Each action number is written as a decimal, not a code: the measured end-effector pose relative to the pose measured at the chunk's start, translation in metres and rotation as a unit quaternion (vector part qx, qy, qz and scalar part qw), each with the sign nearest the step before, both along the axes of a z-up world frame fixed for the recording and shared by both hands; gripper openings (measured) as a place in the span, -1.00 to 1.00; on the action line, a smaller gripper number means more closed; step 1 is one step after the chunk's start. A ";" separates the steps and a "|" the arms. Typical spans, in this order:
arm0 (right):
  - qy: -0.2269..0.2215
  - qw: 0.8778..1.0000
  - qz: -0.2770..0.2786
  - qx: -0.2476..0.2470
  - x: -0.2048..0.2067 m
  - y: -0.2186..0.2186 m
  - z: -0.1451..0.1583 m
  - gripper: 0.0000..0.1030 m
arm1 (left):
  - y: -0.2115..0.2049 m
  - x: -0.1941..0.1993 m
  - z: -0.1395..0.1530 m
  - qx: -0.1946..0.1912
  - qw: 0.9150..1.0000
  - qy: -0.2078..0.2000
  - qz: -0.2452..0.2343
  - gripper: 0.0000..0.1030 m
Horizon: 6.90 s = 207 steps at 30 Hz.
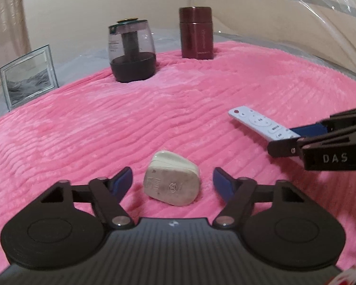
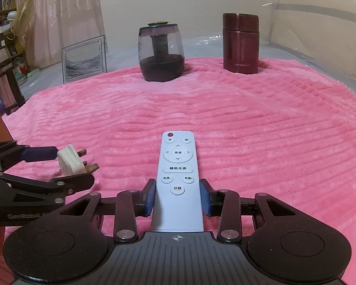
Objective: Organize rigid objects
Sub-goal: 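Grasp the beige plug adapter with the left tool, then carry the plug adapter and remote with both tools over the box, then lower the plug adapter into the box and open the left tool, then lower the white remote into the box and open the right tool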
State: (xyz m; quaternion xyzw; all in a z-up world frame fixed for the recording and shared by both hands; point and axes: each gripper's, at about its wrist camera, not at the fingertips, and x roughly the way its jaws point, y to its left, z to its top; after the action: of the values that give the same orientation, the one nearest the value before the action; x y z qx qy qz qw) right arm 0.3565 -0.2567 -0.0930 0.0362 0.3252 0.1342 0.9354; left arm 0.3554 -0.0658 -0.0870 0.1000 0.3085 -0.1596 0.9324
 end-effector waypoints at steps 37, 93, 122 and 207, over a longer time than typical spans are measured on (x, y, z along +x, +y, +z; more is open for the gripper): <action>-0.011 0.999 0.023 0.028 -0.118 0.016 0.066 -0.31 | 0.028 -0.124 0.082 -0.057 0.998 0.019 0.010 -0.11; -0.028 0.946 0.322 -0.001 -0.155 0.349 0.158 -0.31 | 0.334 -0.225 0.168 0.007 0.993 0.050 0.107 -0.11; 0.019 0.920 0.371 -0.125 -0.109 0.422 0.086 -0.31 | 0.343 -0.165 0.088 0.067 0.984 0.165 0.009 -0.11; -0.026 0.892 0.422 -0.160 -0.134 0.407 0.112 0.08 | 0.328 -0.188 0.126 0.065 0.985 0.155 0.026 -0.12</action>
State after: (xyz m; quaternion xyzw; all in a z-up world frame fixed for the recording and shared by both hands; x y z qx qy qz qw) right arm 0.2225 0.1505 0.0185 -0.2581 0.3024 0.4637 0.7918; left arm 0.1676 0.2620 0.0391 0.1259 0.4618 -0.1286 0.8685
